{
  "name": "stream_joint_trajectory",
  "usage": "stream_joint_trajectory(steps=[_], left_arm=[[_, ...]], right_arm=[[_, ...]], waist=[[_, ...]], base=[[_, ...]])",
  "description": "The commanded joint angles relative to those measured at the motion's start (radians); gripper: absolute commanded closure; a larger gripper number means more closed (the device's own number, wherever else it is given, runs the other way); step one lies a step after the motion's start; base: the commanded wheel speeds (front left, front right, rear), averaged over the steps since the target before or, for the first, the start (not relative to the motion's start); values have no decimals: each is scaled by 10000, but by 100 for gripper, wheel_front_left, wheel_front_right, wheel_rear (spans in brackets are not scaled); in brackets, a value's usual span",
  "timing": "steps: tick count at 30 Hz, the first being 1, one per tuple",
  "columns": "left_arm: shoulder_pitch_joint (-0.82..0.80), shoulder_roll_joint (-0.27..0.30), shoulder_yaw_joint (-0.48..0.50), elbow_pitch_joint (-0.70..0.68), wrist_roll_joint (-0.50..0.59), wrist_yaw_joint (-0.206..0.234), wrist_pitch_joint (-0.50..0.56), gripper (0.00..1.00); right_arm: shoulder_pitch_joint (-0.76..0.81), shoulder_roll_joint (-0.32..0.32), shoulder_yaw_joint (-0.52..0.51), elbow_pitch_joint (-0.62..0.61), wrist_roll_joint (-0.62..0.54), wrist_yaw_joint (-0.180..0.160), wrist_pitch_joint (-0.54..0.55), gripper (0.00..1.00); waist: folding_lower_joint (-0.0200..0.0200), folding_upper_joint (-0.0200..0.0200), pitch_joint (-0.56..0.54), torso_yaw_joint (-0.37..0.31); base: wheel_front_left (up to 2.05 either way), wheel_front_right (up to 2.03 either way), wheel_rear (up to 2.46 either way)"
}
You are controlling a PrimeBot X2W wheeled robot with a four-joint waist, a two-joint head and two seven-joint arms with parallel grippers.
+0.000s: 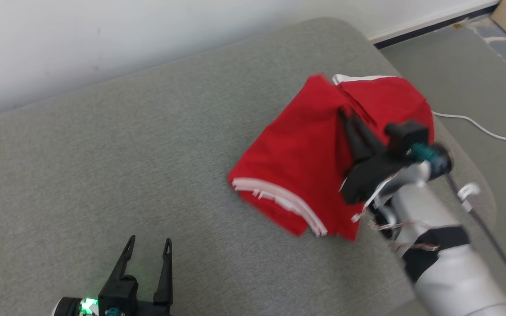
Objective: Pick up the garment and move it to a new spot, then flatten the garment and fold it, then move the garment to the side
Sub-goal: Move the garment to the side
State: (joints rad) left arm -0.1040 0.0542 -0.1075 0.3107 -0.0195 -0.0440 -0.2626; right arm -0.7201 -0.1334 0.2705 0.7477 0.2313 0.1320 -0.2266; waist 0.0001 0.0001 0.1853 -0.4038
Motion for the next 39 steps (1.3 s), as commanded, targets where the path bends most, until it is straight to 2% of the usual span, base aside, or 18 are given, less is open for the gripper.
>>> stream_joint_trajectory(steps=[1, 8, 17, 25, 28, 29, 30, 31, 32, 36, 39], left_arm=[[-63, 30, 3, -27, 93, -5, -27, 0], [-386, 85, -7, -38, 147, -30, -27, 0], [-691, 185, -163, -280, 200, -24, -27, 0], [-866, 332, -238, -475, 235, 56, -27, 0], [-869, 364, -279, -565, 202, 83, -27, 0], [-894, 371, -287, -574, 193, 80, -27, 0], [-929, 378, -294, -591, 186, 87, -27, 0], [-962, 382, -294, -601, 183, 107, -27, 0], [-989, 383, -299, -602, 179, 129, -27, 0], [-1100, 393, -320, -584, 178, 173, -27, 0], [-1108, 407, -339, -591, 164, 197, -27, 0]], right_arm=[[-142, -101, -40, 32, -60, -33, 32, 100], [-1659, -1339, -1168, 1556, -919, -33, 266, 100], [-2695, -2860, -3002, 3306, -2353, -33, 330, 100], [-3002, -3761, -4886, 3833, -3782, -34, 351, 100], [-2843, -4044, -5995, 3672, -4623, -34, 471, 100], [-2784, -4116, -6299, 3566, -4890, -34, 473, 83], [-2712, -4153, -6633, 3462, -5098, -34, 550, 47], [-2618, -4178, -6972, 3353, -5398, -34, 592, 47], [-2535, -4156, -7318, 3203, -5625, -34, 602, 0], [-2304, -3815, -8667, 2577, -6658, -34, 499, 0], [-2239, -3432, -9291, 2318, -7195, -34, 222, 0]], waist=[[-1, -1, 245, 316], [-1, -1, 635, 941], [-1, -1, 1122, 1759], [-1, -1, 1426, 2267], [-1, -1, 1539, 2402], [-1, -1, 1570, 2423], [-1, -1, 1599, 2439], [-1, -1, 1625, 2451], [-1, -1, 1645, 2458], [-1, -1, 1684, 2457], [-1, -1, 1644, 2418]], base=[[0, 0, 0], [0, 0, 0], [0, 0, 0], [0, 0, 0], [0, 0, 0], [0, 0, 0], [0, 0, 0], [0, 0, 0], [0, 0, 0], [0, 0, 0], [0, 0, 0]])
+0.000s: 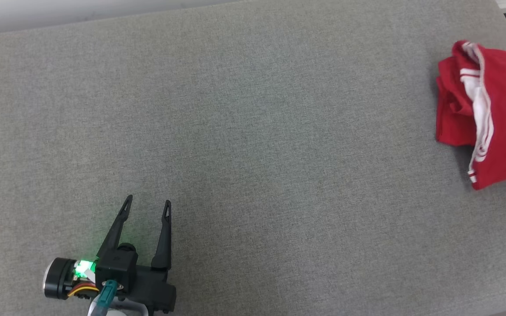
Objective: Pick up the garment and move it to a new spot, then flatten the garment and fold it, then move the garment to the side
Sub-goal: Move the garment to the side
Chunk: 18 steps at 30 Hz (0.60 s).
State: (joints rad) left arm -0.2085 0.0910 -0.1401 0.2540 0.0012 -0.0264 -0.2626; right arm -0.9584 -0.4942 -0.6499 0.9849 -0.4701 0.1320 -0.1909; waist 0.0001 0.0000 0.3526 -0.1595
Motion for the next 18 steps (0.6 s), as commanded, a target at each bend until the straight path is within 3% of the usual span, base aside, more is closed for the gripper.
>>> stream_joint_trajectory(steps=[1, 8, 18], left_arm=[[-72, 33, -20, -24, -47, 37, -27, 0], [-38, 14, -25, -48, -142, 82, -27, 0], [237, -106, -34, -148, -243, 127, -27, 0]], right_arm=[[105, 315, -183, -41, -233, -34, -269, 0], [-201, 966, 610, 337, -387, -34, -744, 0], [1264, 2728, 3131, -1622, 1594, -34, -738, 0]], waist=[[-1, 0, -56, -37], [-1, 0, -216, -111], [-1, 0, -694, -47]], base=[[0, 0, 0], [0, 0, 0], [0, 0, 0]])
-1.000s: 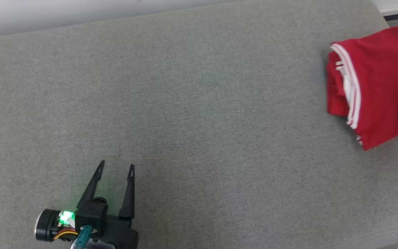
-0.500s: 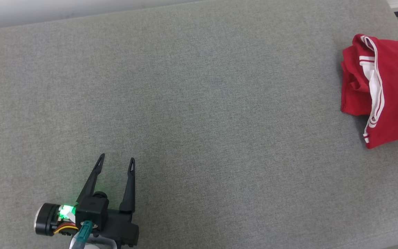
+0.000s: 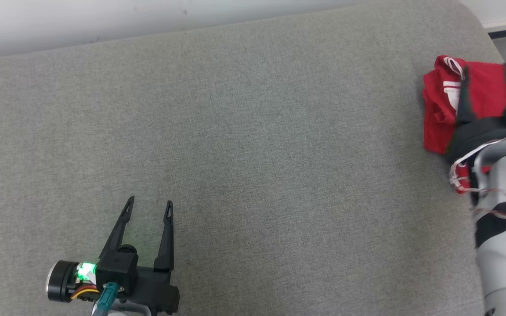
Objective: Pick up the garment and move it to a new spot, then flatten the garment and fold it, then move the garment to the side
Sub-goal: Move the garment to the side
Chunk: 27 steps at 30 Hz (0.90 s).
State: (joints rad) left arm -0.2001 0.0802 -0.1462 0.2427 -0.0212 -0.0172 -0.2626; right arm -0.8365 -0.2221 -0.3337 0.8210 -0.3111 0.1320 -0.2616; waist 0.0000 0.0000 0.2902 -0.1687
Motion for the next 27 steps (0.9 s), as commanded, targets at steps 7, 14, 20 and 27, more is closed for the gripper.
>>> stream_joint_trajectory(steps=[7, 14, 20, 27], left_arm=[[333, -54, 206, -113, -105, 64, -27, 0], [632, -143, 377, -27, -236, 99, -27, 0], [925, -183, 635, 53, -263, 141, -27, 0], [1137, -229, 904, 210, -283, 101, -27, 0]], right_arm=[[1559, 835, 1470, -1362, 1204, -34, -31, 0], [3205, 1318, 2044, -2114, 2123, -34, -31, 0], [4360, 1602, 2497, -2348, 2354, -34, -32, 0], [5075, 1717, 2776, -2245, 2634, -34, -32, 0]], waist=[[0, 0, -400, 209], [0, 0, -745, 508], [0, 0, -1035, 681], [0, 0, -1274, 791]], base=[[0, 0, 0], [0, 0, 0], [0, 0, 0], [0, 0, 0]])
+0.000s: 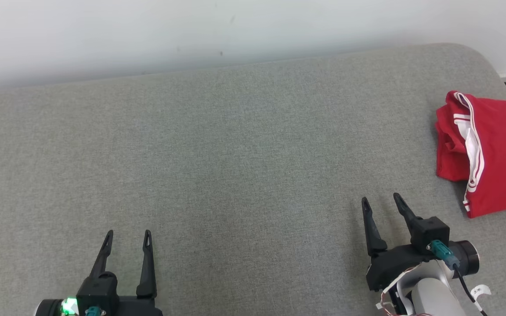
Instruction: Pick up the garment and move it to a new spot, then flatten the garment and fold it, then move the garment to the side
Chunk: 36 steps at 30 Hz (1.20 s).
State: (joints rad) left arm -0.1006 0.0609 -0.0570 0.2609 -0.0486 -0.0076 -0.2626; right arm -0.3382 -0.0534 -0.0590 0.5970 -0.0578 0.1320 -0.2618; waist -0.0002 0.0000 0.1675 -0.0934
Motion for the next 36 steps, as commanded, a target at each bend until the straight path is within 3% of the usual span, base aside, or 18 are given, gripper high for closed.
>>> stream_joint_trajectory(steps=[1, 15, 21, 36], left_arm=[[167, -42, 41, 53, -13, 6, -27, 0], [529, -87, 451, 193, -75, 31, -26, 0], [923, -97, 696, 391, -121, -147, -26, 0], [1147, -109, 860, 596, -535, -528, -26, 0]], right_arm=[[157, 35, 100, 21, 196, -34, -30, 0], [604, 29, 559, -480, 942, -34, -29, 0], [1167, 27, 754, -825, 991, -34, -19, 0], [1590, 34, 646, -1049, 836, -34, -19, 0]], waist=[[2, 0, -84, 63], [2, 0, -709, 325], [2, 0, -1441, 599], [2, 0, -1448, 781]], base=[[0, 0, 0], [0, 0, 0], [0, 0, 0], [0, 0, 0]])
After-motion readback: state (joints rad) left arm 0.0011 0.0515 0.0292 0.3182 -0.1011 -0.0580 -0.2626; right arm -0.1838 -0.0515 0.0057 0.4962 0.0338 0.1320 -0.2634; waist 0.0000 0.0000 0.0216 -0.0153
